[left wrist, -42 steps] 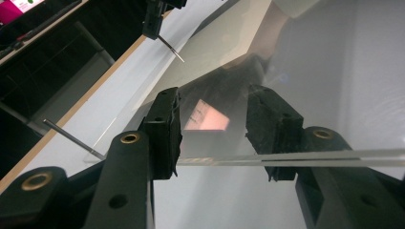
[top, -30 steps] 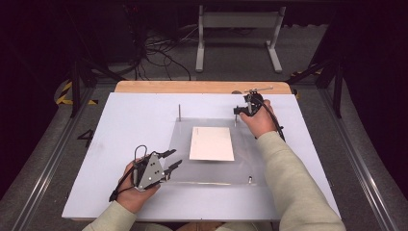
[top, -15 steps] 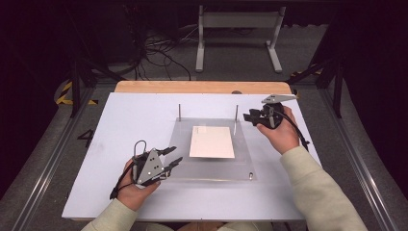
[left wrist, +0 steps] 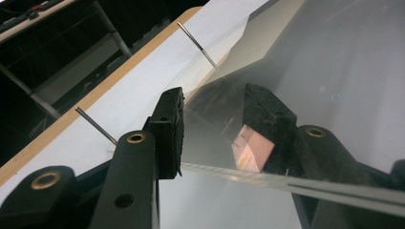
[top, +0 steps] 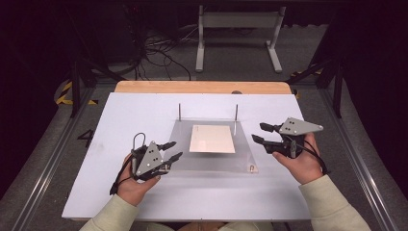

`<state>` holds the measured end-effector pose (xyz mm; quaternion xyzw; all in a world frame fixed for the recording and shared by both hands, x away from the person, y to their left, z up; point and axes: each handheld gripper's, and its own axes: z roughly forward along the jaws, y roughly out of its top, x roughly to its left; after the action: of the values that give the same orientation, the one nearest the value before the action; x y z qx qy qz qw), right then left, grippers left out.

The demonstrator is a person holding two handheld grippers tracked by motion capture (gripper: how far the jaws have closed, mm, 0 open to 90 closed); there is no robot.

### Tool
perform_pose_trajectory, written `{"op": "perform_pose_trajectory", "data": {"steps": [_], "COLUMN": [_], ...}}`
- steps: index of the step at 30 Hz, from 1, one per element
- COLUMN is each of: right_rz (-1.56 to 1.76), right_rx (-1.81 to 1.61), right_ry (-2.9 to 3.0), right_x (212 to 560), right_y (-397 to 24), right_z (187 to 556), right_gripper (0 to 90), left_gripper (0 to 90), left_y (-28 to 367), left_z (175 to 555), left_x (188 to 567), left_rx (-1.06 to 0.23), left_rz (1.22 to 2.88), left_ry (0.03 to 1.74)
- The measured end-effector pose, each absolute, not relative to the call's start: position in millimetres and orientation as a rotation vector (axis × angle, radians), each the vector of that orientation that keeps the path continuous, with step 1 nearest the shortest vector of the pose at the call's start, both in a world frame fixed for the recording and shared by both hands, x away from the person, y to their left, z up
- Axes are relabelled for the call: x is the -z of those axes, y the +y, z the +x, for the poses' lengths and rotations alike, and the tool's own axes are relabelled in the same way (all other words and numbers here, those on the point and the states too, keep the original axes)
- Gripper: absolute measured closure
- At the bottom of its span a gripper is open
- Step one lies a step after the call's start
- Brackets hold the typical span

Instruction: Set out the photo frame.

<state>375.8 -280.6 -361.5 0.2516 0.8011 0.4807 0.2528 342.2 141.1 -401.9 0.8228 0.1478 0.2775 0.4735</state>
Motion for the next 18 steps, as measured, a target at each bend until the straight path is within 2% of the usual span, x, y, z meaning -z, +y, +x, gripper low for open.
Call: {"op": "perform_pose_trajectory", "data": {"steps": [18], "right_rz": [0.452], "right_rx": [-1.385], "right_ry": [2.143], "right_x": [379], "right_y": [-285], "right_z": [339], "right_gripper": [52.4], "left_gripper": [57.6], "left_y": [143], "left_z": [350], "left_x": [390], "left_rx": [-0.677], "left_rz": [1.982], "left_ry": [0.377]}}
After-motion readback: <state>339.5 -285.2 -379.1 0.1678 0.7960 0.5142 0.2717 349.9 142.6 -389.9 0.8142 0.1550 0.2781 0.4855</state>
